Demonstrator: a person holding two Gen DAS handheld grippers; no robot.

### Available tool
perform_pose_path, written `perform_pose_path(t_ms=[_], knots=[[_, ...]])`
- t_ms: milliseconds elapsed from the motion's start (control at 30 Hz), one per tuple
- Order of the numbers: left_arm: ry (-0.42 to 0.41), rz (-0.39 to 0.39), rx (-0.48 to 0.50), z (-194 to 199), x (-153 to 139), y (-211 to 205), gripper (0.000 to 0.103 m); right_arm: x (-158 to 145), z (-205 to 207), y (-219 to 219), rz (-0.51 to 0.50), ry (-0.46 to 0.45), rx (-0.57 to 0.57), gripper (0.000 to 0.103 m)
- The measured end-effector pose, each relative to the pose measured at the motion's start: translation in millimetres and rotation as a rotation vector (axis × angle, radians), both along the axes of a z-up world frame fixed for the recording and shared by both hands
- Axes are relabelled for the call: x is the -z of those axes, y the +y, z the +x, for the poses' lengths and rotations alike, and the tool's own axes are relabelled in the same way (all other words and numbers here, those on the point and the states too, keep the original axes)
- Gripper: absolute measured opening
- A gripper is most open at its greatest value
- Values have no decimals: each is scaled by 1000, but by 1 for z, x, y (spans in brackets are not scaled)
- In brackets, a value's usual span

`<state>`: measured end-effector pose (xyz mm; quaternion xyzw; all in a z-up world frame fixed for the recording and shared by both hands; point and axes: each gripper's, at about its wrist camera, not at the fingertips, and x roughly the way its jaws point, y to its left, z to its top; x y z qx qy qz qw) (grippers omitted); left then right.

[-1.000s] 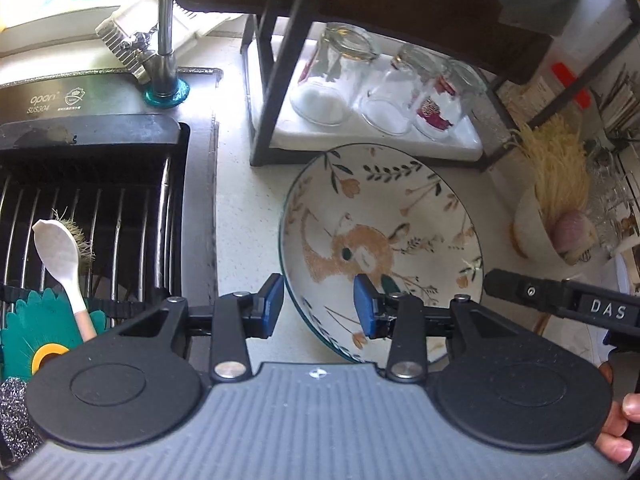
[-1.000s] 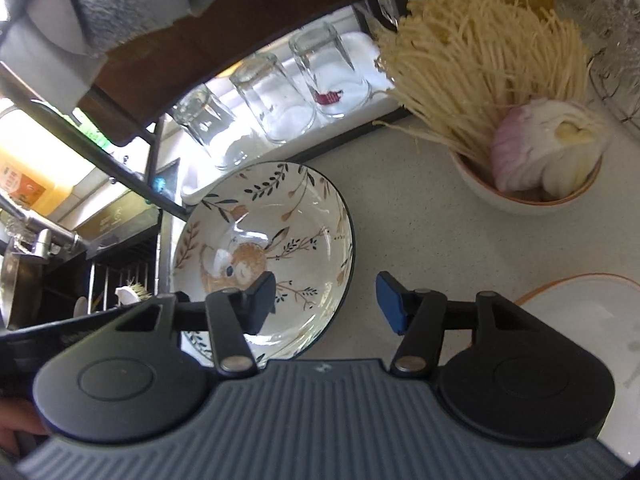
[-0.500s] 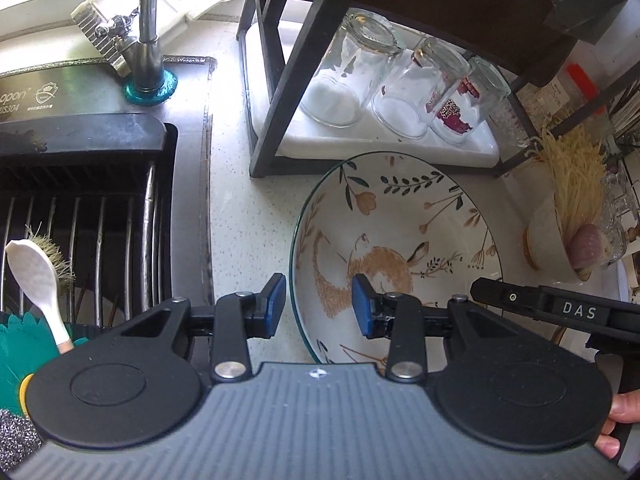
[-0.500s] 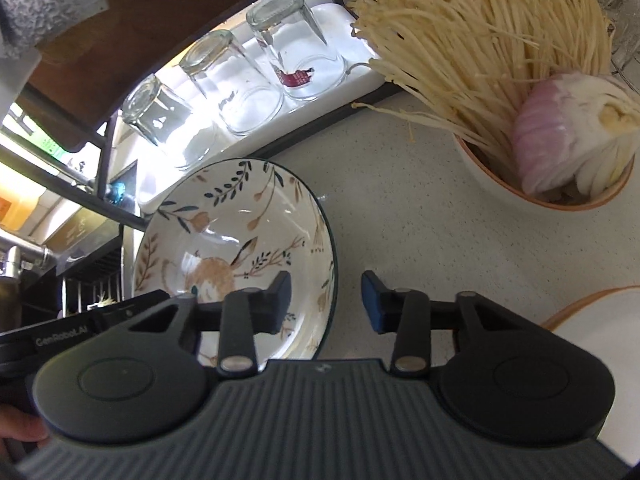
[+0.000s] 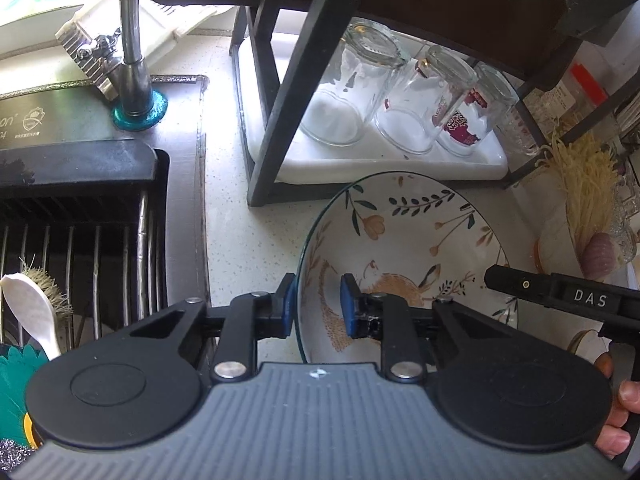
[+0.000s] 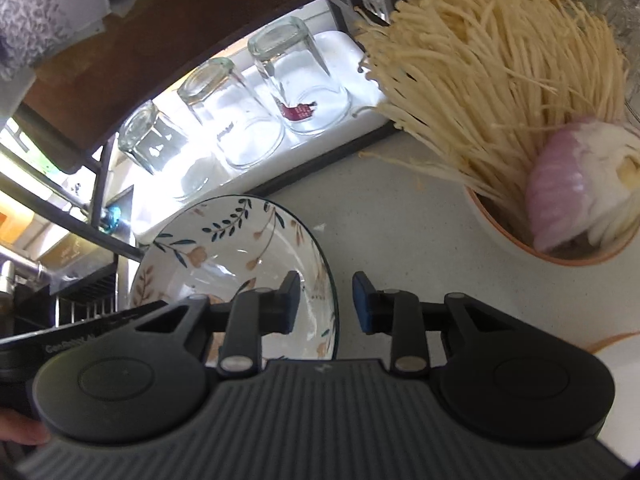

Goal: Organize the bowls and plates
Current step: 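Close the left tool on the floral plate rim while the right tool grips it, then lift the floral plate with both tools and carry it toward the stacked white plates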

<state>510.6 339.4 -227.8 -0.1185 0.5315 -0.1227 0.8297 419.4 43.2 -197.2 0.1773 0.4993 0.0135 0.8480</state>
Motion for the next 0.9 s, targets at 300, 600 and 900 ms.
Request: perform_pose_path(t_ms=[300,600,900], knots=[[-4,17,-40,-3,-3,-1,19,4,4,9,-34,14,-70,16],[-48,42,-31,-27,-29,-12,16,-9,-11,2,-27,-3,-74,16],[-126,38,-22,-67,-75,-23,15,-47,-50,-10,-13,-91,-64,16]])
